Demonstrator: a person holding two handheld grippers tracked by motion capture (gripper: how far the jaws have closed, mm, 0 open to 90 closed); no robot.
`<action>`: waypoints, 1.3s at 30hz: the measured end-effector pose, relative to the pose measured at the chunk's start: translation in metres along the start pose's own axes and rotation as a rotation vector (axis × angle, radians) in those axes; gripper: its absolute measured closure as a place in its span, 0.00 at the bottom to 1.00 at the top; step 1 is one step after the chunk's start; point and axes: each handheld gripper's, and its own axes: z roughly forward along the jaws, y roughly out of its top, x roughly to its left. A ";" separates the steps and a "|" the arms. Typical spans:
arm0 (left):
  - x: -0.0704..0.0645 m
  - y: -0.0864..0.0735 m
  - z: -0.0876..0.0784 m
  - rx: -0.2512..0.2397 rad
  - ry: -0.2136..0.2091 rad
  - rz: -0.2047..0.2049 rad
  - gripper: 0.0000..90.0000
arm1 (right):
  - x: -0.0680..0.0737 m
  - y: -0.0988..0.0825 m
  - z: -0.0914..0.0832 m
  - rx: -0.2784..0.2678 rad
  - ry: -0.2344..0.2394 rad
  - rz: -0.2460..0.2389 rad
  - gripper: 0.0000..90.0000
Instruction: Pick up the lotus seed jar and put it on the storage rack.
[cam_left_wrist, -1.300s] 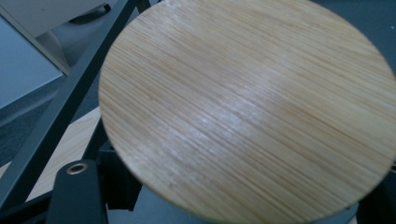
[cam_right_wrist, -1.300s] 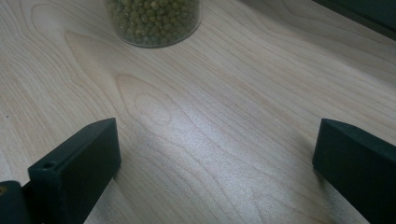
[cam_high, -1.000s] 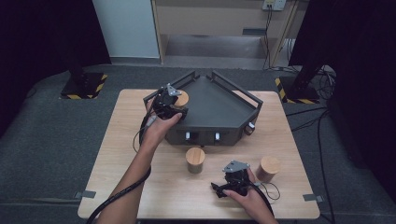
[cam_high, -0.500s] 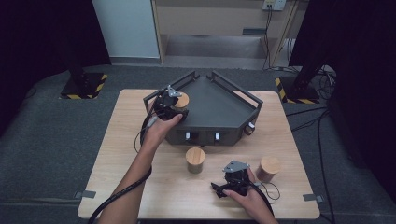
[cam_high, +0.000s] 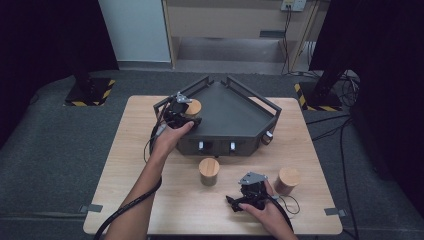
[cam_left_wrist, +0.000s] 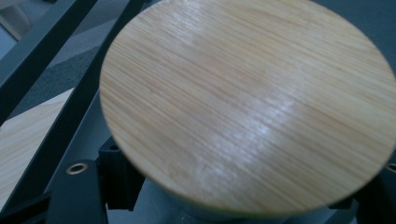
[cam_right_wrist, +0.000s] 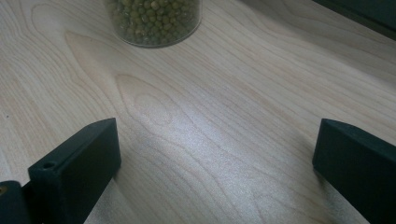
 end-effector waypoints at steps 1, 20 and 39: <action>0.001 -0.001 0.000 -0.002 -0.004 -0.007 0.27 | 0.000 0.000 0.000 0.000 0.000 0.000 0.01; -0.017 -0.009 -0.020 -0.030 0.049 0.011 0.07 | 0.000 0.000 0.000 0.001 0.000 0.001 0.01; -0.031 -0.035 -0.072 -0.073 0.083 0.008 0.06 | 0.000 0.000 0.000 0.000 0.001 0.002 0.01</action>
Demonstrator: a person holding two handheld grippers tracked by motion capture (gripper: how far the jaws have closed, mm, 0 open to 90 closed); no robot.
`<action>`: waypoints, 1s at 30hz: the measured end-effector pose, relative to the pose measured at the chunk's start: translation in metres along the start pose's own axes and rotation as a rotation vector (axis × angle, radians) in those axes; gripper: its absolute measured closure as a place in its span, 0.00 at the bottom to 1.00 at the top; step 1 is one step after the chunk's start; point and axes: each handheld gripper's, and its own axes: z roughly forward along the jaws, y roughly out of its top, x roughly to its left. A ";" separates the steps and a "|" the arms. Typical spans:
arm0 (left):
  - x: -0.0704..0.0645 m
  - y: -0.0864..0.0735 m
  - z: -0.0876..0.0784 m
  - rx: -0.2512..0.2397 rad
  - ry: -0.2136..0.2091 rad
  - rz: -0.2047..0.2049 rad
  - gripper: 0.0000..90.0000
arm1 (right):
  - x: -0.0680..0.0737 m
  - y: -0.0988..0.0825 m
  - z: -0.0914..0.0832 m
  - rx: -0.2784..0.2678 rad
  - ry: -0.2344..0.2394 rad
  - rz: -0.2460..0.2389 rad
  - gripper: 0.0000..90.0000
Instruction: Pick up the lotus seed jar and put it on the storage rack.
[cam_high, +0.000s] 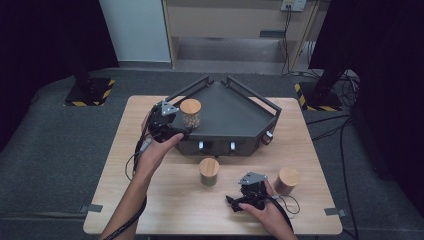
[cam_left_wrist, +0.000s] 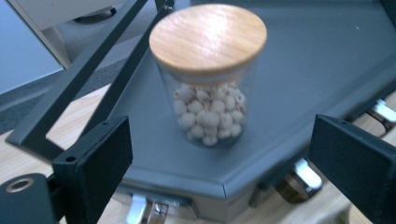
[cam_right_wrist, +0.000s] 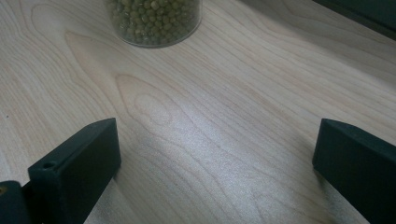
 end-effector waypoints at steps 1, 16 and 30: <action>0.000 -0.002 -0.001 0.003 0.001 -0.009 0.06 | 0.000 0.000 0.000 0.000 0.000 0.000 0.01; 0.004 -0.039 -0.035 0.002 0.012 -0.042 0.03 | 0.000 0.000 0.000 0.001 0.000 -0.002 0.01; 0.005 -0.082 -0.053 0.044 0.032 -0.047 0.03 | 0.000 0.000 0.000 0.001 -0.001 -0.002 0.01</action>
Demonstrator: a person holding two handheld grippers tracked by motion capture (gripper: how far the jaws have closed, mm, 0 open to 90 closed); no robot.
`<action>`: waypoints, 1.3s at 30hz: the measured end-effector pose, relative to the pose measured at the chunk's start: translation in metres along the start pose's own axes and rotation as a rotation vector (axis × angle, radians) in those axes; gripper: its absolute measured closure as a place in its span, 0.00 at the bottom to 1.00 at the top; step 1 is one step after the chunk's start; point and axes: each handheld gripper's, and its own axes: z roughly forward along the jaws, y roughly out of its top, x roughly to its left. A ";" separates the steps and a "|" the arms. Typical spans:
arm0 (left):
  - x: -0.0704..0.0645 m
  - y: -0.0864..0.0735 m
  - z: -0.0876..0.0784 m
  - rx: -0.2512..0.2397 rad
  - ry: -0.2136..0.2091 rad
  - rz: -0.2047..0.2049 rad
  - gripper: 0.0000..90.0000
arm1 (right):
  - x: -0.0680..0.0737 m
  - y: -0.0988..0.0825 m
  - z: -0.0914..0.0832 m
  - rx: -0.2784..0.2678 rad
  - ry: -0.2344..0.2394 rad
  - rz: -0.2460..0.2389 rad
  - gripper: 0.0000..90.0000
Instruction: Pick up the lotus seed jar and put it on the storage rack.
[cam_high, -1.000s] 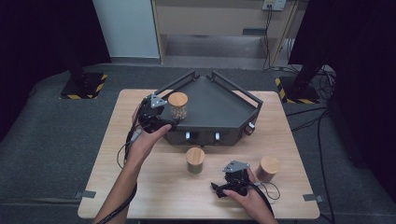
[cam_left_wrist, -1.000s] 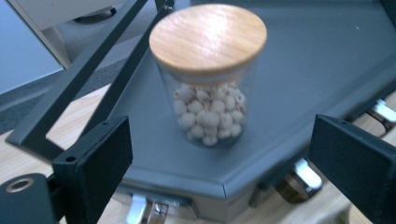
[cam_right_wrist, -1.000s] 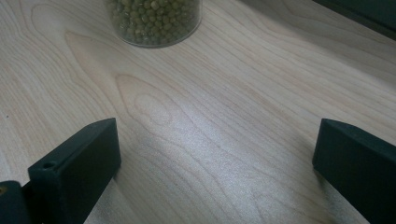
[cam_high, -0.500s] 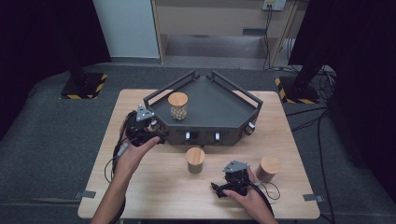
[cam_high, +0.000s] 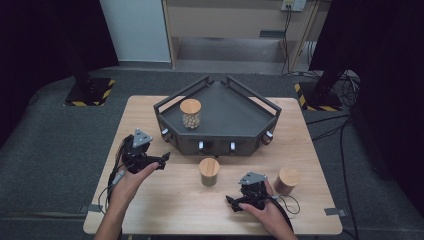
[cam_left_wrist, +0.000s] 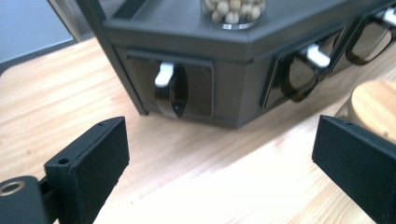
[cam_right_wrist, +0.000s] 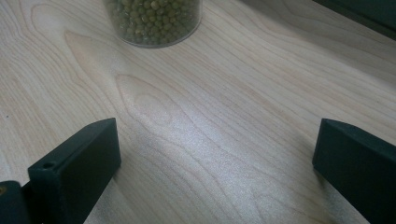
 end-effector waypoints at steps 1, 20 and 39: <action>0.000 -0.003 0.000 0.002 -0.002 0.000 0.03 | 0.000 0.000 0.000 0.000 0.000 0.000 0.01; -0.005 -0.064 0.003 0.057 -0.005 -0.020 0.03 | 0.000 0.000 0.000 0.000 0.000 0.000 0.01; -0.001 -0.108 0.015 0.135 0.031 -0.066 0.03 | 0.000 0.000 0.000 0.000 0.000 0.000 0.01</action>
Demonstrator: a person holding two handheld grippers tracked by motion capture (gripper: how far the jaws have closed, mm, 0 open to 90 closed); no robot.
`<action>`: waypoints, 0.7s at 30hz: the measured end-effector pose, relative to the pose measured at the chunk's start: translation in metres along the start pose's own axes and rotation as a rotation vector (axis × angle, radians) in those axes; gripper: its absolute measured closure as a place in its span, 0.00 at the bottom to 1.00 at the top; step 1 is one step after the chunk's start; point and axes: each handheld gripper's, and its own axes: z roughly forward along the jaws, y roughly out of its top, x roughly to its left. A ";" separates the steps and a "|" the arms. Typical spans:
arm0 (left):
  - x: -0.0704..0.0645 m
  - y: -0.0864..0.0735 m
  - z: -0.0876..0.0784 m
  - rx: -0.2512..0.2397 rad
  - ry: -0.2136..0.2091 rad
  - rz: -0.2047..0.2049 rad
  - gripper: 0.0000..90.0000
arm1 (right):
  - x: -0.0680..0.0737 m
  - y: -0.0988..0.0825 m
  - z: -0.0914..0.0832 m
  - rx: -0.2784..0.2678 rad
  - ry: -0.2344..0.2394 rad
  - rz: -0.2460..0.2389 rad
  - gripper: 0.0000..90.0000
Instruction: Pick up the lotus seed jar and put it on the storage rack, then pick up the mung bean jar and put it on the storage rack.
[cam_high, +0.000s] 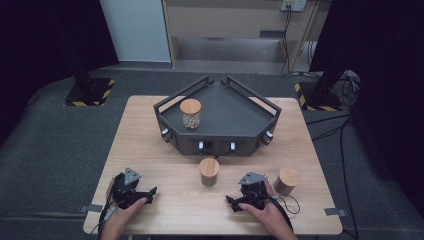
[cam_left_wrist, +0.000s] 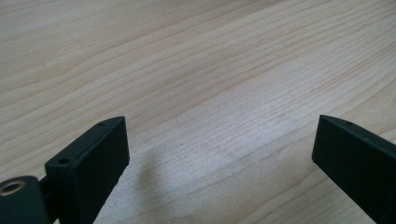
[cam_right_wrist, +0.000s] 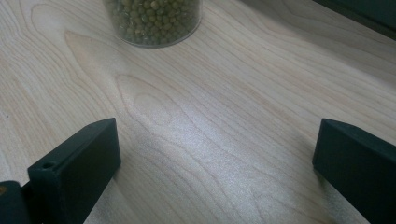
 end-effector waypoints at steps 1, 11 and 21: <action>-0.001 -0.001 0.002 0.003 0.001 0.001 0.03 | 0.000 0.000 0.000 0.000 0.000 0.000 0.01; 0.001 -0.007 0.009 0.004 -0.009 -0.022 0.02 | 0.000 0.000 0.000 0.000 0.000 0.000 0.01; 0.004 -0.006 0.010 0.008 -0.022 -0.024 0.00 | -0.001 0.001 0.000 0.002 0.002 0.001 0.02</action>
